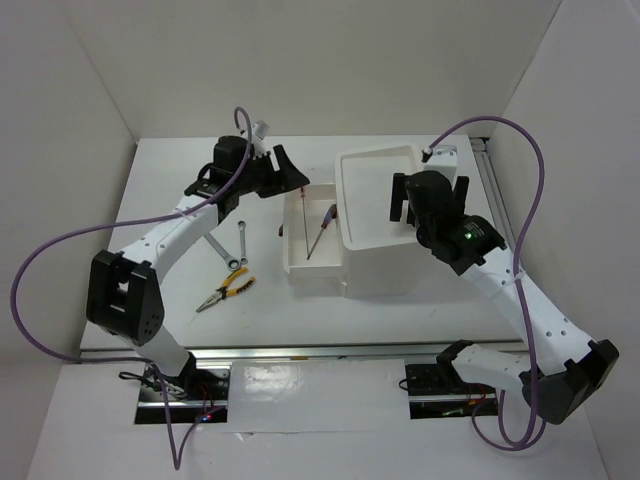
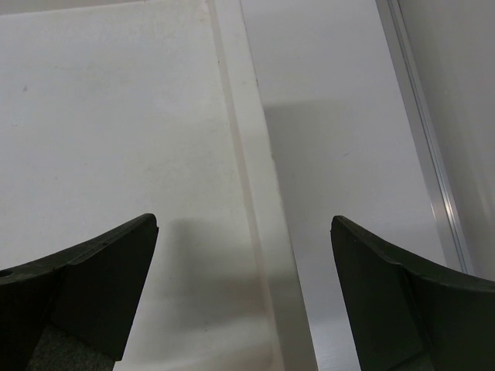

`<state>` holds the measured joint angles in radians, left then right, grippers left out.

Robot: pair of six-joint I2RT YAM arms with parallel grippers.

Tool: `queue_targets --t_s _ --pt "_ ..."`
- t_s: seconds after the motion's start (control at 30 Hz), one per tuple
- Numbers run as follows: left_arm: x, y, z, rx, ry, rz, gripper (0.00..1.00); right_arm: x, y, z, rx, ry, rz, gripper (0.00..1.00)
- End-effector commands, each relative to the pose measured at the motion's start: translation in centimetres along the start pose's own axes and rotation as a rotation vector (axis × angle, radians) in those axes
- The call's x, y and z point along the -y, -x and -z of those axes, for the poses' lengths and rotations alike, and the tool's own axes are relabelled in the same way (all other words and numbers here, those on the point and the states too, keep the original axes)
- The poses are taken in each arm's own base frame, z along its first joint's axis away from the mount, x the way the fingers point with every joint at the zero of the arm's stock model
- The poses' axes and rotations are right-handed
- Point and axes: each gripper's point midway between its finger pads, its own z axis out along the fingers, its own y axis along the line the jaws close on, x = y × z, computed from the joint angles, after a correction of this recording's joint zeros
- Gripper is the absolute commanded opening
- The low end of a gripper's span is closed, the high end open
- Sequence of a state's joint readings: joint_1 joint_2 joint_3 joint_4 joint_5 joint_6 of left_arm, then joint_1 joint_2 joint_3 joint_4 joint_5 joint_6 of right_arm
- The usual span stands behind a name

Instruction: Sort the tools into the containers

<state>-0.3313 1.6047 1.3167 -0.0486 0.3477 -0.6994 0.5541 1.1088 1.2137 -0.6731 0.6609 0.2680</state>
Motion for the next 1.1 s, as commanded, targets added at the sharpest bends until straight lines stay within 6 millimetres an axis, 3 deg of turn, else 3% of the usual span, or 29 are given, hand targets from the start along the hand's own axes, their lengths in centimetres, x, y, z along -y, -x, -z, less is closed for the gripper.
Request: queue_targets --t_s 0.0,0.03,0.1,0.13,0.17,0.2,0.23,0.3,0.33,0.37,0.4,0.47,0.5,0.6,0.63,0.67,0.73,0.8,0.9,1.07 --pt "1.1 1.4 -0.1 0.049 0.004 -0.063 0.80 0.3 0.7 0.3 0.016 -0.020 -0.003 1.00" --pt "2.2 2.2 1.1 0.073 -0.012 -0.074 0.80 0.1 0.5 0.0 0.007 -0.022 0.004 1.00" --pt "1.8 2.7 2.7 0.120 0.045 -0.051 0.79 0.0 0.1 -0.2 -0.008 -0.027 0.017 1.00" --pt "0.0 2.4 3.5 0.163 0.153 -0.022 0.77 0.2 0.1 -0.2 -0.005 -0.036 0.017 1.00" --pt "0.3 3.1 6.1 0.229 0.189 0.021 0.76 0.3 0.4 -0.3 0.005 -0.045 0.011 1.00" --pt "-0.6 2.5 7.2 0.262 0.255 0.066 0.75 0.3 0.2 -0.4 0.008 -0.045 0.020 1.00" --pt "-3.5 1.2 8.2 0.287 0.371 0.097 0.72 0.5 0.5 -0.1 0.016 -0.042 0.027 1.00" --pt "-4.3 0.6 10.5 0.347 0.428 0.134 0.66 0.8 1.0 0.1 0.036 -0.047 0.025 1.00" --pt "-5.7 -0.5 10.7 0.348 0.485 0.116 0.64 0.7 1.1 0.1 0.043 -0.045 0.019 1.00" --pt "-5.8 -0.5 10.8 0.368 0.508 0.107 0.60 0.9 1.3 0.3 0.049 -0.044 0.022 1.00" --pt "-7.7 -1.8 11.3 0.330 0.600 0.111 0.60 0.9 1.3 0.3 0.049 -0.044 0.022 1.00" --pt "-9.1 -2.6 11.3 0.316 0.695 0.087 0.59 0.9 1.7 0.4 0.056 -0.042 0.016 1.00" --pt "-10.1 -3.3 11.1 0.287 0.732 0.070 0.58 0.9 1.7 0.4 0.056 -0.042 0.016 1.00" --pt "-11.5 -4.9 8.4 0.207 0.765 0.039 0.05 1.2 1.4 0.7 0.059 -0.041 0.013 1.00" --pt "-12.2 -5.7 7.6 0.165 0.773 0.015 0.00 1.3 1.4 0.8 0.068 -0.038 0.006 1.00" --pt "-12.7 -6.4 5.9 0.126 0.790 0.004 0.00 1.6 1.4 1.2 0.076 -0.036 -0.001 1.00" --pt "-13.2 -7.5 4.5 0.063 0.803 -0.031 0.00 1.9 1.2 1.3 0.080 -0.044 -0.003 1.00" --pt "-12.5 -8.9 2.2 0.003 0.747 -0.066 0.00 2.3 1.3 1.3 0.086 -0.066 -0.003 1.00" --pt "-10.5 -9.9 0.5 -0.028 0.646 -0.136 0.00 2.2 1.1 1.4 0.077 -0.060 0.003 1.00" --pt "-7.4 -9.4 -1.0 0.006 0.468 -0.201 0.00 1.7 0.3 0.8 0.051 -0.045 0.030 1.00"
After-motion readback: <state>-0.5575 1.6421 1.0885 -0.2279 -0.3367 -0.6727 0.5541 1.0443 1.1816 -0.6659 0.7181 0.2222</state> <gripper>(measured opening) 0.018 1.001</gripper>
